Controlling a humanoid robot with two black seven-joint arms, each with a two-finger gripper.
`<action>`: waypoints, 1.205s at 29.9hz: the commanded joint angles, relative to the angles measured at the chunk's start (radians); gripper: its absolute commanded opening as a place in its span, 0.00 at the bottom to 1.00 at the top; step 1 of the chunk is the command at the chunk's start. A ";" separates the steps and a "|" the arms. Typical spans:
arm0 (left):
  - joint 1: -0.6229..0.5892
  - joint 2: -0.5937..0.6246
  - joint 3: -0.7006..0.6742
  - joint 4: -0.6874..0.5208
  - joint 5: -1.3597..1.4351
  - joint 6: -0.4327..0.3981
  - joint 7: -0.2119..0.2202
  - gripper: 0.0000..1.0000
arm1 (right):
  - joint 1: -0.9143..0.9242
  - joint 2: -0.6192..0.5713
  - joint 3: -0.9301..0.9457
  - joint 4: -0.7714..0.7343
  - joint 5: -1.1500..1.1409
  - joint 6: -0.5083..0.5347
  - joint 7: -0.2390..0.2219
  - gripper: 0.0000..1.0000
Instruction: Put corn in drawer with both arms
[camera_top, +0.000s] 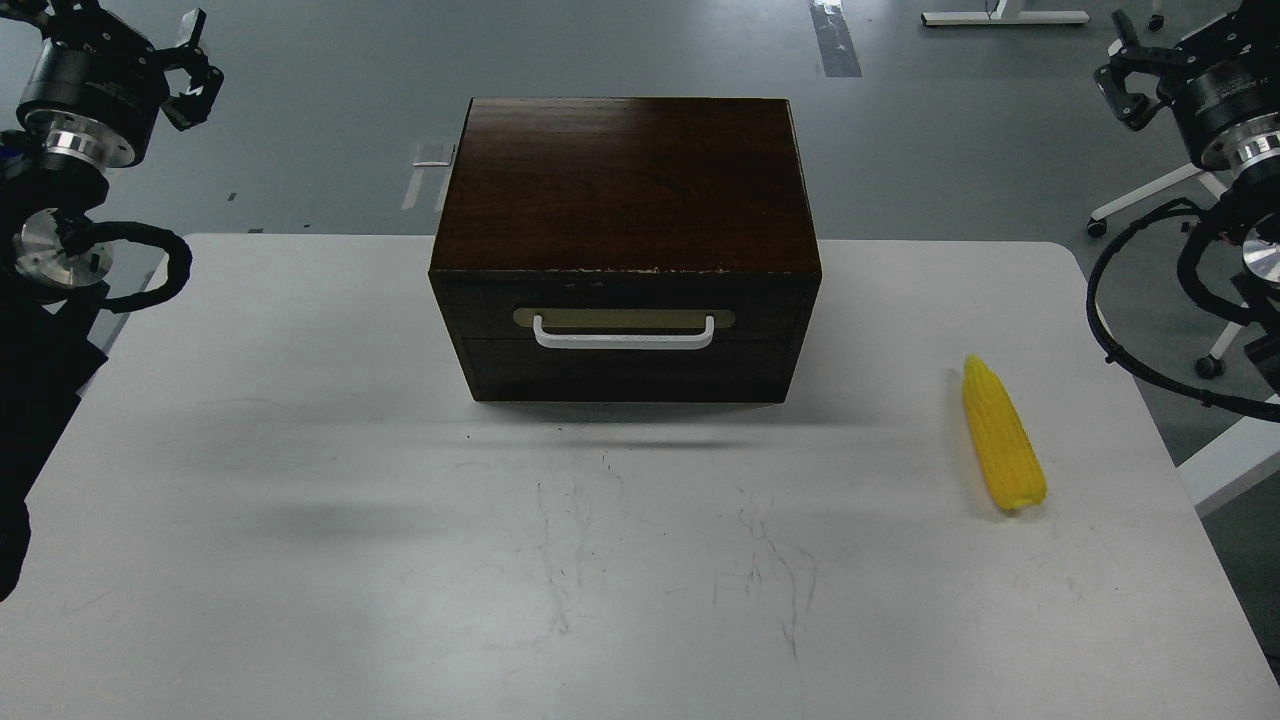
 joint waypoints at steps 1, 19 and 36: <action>0.000 -0.002 0.002 -0.001 0.001 0.000 0.003 0.98 | 0.002 -0.001 0.003 0.001 0.000 0.000 0.000 1.00; -0.090 0.103 0.025 -0.011 0.222 0.000 0.003 0.98 | 0.010 -0.009 0.003 0.001 0.000 0.000 0.001 1.00; -0.359 0.182 0.042 -0.610 1.094 0.000 -0.011 0.91 | 0.010 -0.016 0.006 -0.001 0.000 0.000 0.011 1.00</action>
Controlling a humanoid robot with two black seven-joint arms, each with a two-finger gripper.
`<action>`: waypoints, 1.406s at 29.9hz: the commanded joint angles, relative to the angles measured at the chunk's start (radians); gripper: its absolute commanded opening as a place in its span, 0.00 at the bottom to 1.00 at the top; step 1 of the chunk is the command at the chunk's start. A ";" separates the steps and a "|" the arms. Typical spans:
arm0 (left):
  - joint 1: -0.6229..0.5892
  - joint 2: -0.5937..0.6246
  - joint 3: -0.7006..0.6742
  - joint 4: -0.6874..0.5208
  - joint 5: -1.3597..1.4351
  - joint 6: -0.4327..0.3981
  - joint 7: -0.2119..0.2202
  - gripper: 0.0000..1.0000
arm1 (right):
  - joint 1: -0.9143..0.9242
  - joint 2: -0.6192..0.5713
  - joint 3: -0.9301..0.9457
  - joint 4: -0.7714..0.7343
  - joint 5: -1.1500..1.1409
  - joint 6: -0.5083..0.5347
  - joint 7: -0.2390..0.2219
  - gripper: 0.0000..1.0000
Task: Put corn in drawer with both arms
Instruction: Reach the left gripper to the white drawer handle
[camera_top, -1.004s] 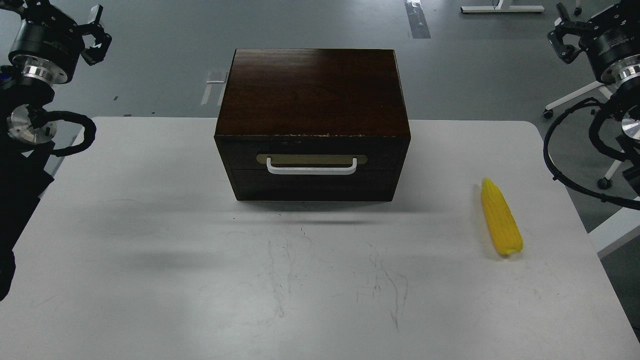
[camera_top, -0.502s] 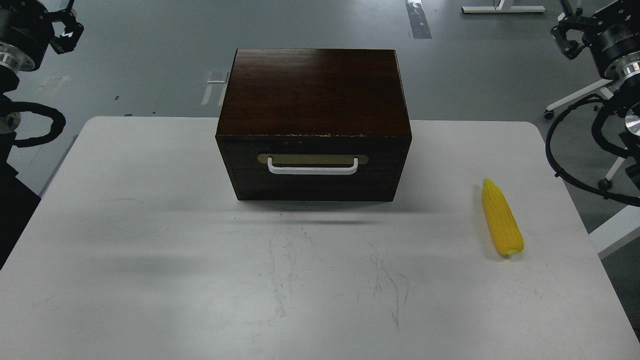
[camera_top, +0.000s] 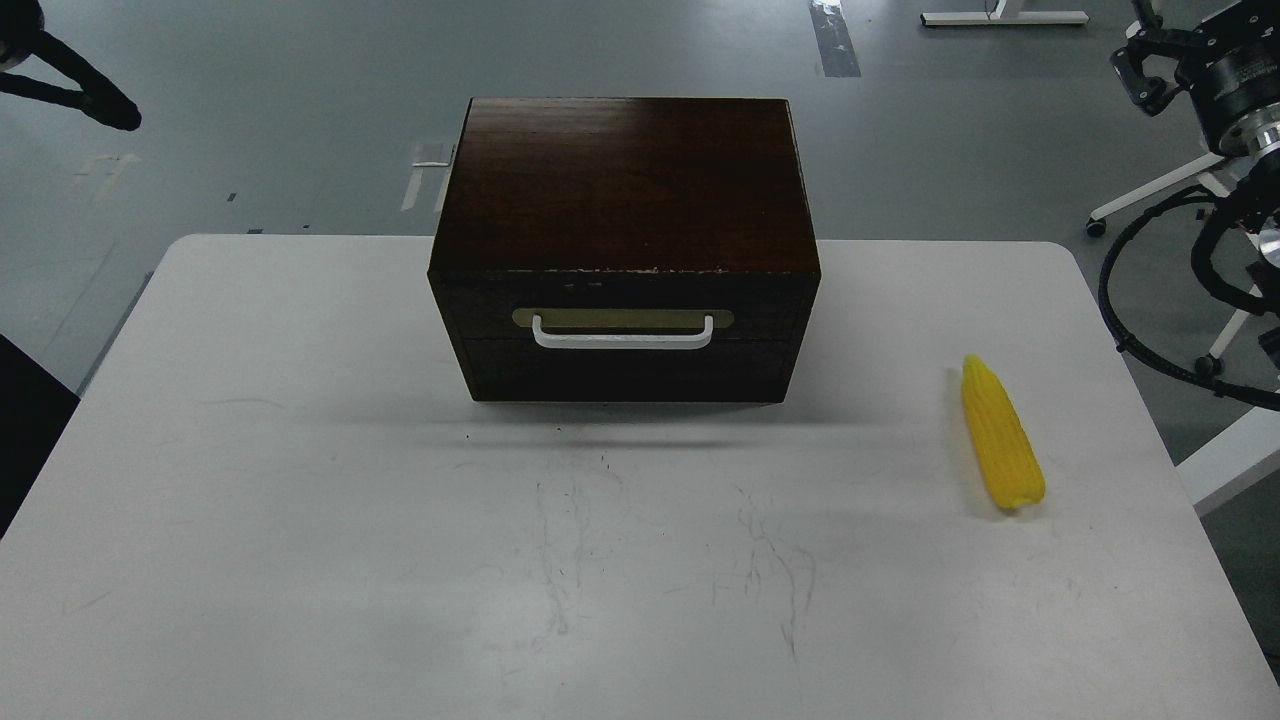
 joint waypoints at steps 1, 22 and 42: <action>-0.011 0.028 -0.001 -0.242 0.282 0.000 -0.001 0.91 | 0.000 -0.002 0.004 -0.001 0.000 0.000 0.003 1.00; -0.010 -0.040 0.238 -0.553 0.938 0.000 -0.031 0.91 | -0.012 -0.038 0.020 -0.023 0.001 0.000 0.018 1.00; 0.005 -0.164 0.490 -0.559 1.347 0.020 -0.031 0.91 | -0.012 -0.047 0.029 -0.024 0.001 0.000 0.018 1.00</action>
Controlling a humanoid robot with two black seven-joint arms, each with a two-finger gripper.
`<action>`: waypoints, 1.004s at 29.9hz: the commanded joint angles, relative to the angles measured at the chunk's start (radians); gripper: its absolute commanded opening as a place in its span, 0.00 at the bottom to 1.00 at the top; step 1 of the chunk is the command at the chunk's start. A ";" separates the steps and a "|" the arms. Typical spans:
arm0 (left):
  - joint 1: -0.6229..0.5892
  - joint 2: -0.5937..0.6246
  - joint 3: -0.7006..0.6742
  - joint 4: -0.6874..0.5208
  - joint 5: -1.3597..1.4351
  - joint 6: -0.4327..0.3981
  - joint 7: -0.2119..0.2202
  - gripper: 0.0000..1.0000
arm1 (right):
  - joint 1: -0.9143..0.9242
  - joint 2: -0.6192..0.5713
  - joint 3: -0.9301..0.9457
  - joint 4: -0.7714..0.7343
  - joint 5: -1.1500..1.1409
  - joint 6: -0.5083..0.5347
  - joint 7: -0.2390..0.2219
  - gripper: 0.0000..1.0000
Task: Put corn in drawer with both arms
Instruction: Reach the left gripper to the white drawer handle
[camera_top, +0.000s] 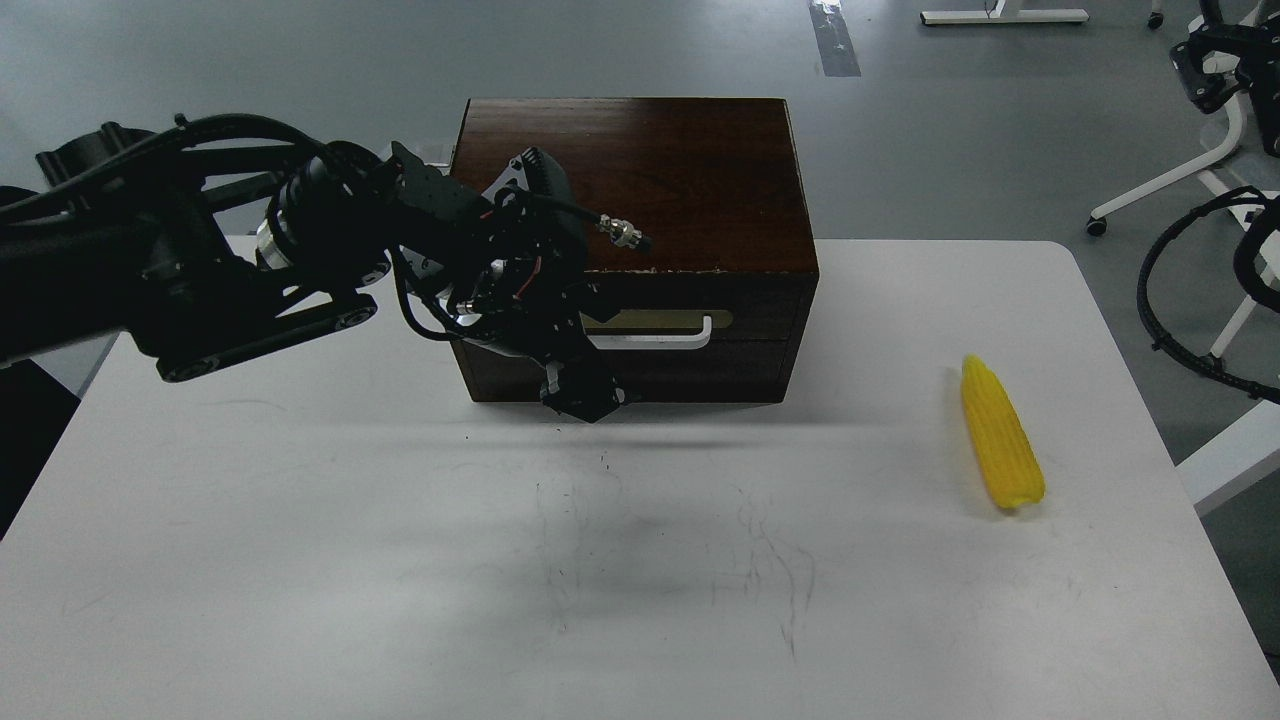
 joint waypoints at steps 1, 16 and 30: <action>0.002 -0.016 0.004 0.009 0.012 0.005 0.000 0.91 | 0.001 -0.002 0.000 0.000 0.000 0.000 0.000 1.00; 0.013 -0.023 0.018 0.013 0.090 0.025 0.000 0.88 | 0.002 -0.003 0.003 0.000 0.000 0.000 0.000 1.00; 0.015 -0.022 0.018 0.033 0.090 0.025 0.000 0.67 | 0.002 -0.015 0.008 0.000 0.001 0.000 0.000 1.00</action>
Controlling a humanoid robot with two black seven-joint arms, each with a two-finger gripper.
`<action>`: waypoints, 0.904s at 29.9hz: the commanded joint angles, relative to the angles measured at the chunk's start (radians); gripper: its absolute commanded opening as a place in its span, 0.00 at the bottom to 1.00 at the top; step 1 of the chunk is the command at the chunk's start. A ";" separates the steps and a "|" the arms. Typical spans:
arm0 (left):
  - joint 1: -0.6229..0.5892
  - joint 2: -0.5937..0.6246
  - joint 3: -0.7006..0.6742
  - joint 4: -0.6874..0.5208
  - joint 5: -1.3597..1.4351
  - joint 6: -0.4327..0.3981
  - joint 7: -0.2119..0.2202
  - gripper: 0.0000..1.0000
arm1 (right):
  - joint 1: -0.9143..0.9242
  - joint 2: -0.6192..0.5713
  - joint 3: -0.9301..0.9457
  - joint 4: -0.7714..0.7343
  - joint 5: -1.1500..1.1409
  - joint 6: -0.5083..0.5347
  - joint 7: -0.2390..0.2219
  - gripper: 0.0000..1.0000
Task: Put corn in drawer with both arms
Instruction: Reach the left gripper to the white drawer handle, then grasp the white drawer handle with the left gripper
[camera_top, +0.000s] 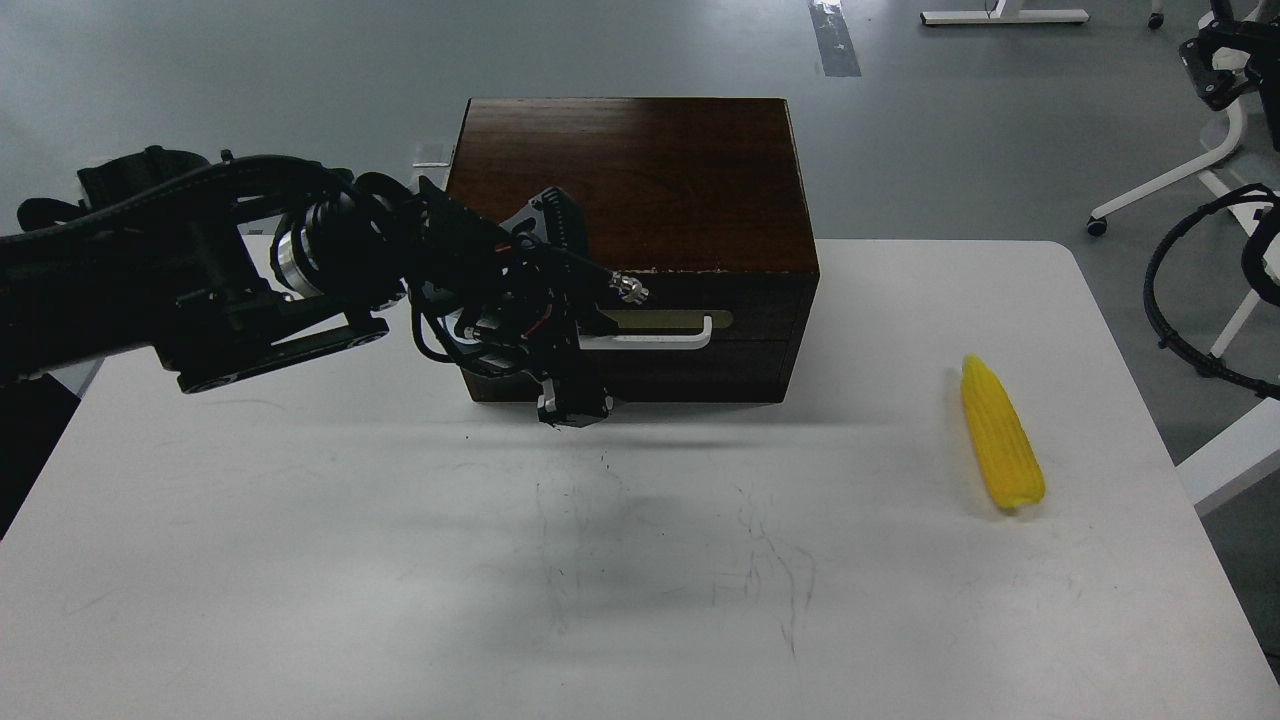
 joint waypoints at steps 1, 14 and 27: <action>0.002 0.000 0.001 0.018 0.000 0.000 0.000 0.67 | 0.000 -0.005 0.008 0.000 0.002 0.000 0.000 1.00; 0.002 0.002 0.003 0.029 0.004 0.000 0.000 0.67 | 0.003 -0.003 0.031 0.000 0.002 0.000 0.000 1.00; -0.001 -0.001 0.031 0.009 0.004 0.000 0.000 0.63 | 0.008 -0.023 0.035 -0.025 0.002 0.000 0.000 1.00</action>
